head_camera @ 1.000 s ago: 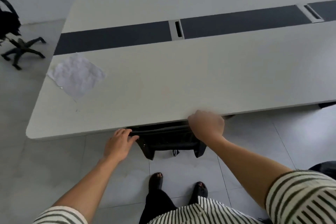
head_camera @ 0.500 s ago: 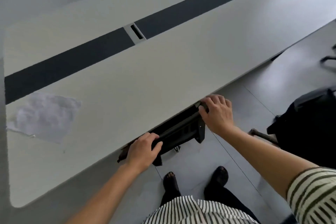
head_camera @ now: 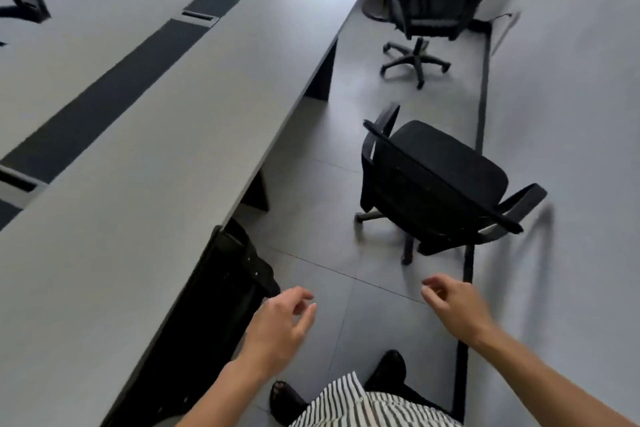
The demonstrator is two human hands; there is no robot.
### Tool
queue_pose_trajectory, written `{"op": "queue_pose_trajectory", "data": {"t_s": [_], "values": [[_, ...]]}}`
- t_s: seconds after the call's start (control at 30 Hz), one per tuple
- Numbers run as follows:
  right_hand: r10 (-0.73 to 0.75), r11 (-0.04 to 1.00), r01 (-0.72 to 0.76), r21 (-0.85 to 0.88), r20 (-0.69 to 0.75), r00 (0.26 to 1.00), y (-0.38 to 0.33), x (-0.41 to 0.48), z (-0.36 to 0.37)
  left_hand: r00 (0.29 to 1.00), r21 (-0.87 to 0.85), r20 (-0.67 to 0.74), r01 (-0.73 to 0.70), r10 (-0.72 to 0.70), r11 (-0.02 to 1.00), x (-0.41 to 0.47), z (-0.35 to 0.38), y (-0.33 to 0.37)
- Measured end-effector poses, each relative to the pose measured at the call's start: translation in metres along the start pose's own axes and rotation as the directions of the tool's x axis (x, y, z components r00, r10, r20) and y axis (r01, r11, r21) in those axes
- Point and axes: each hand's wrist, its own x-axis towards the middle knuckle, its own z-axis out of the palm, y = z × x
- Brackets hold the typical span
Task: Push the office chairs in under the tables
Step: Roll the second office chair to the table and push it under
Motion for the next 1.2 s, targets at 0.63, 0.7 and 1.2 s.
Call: {"op": "queue_pose_trajectory", "data": {"t_s": [0.63, 0.7, 1.2], "values": [[0.231, 0.972, -0.206, 0.109, -0.320, 0.919, 0.049, 0.169, -0.110, 0.954, 0.337, 0.086, -0.299, 0.287, 0.893, 0.328, 0.060, 0.158], [0.329, 0.944, -0.313, 0.101, -0.249, 0.911, 0.044, 0.191, -0.097, 0.939, 0.420, 0.133, -0.343, 0.317, 0.840, 0.371, 0.062, 0.158], [0.354, 0.897, -0.415, -0.151, -0.316, 0.880, 0.071, 0.288, -0.131, 0.924, 0.567, 0.183, -0.377, 0.335, 0.732, 0.496, 0.090, 0.147]]}}
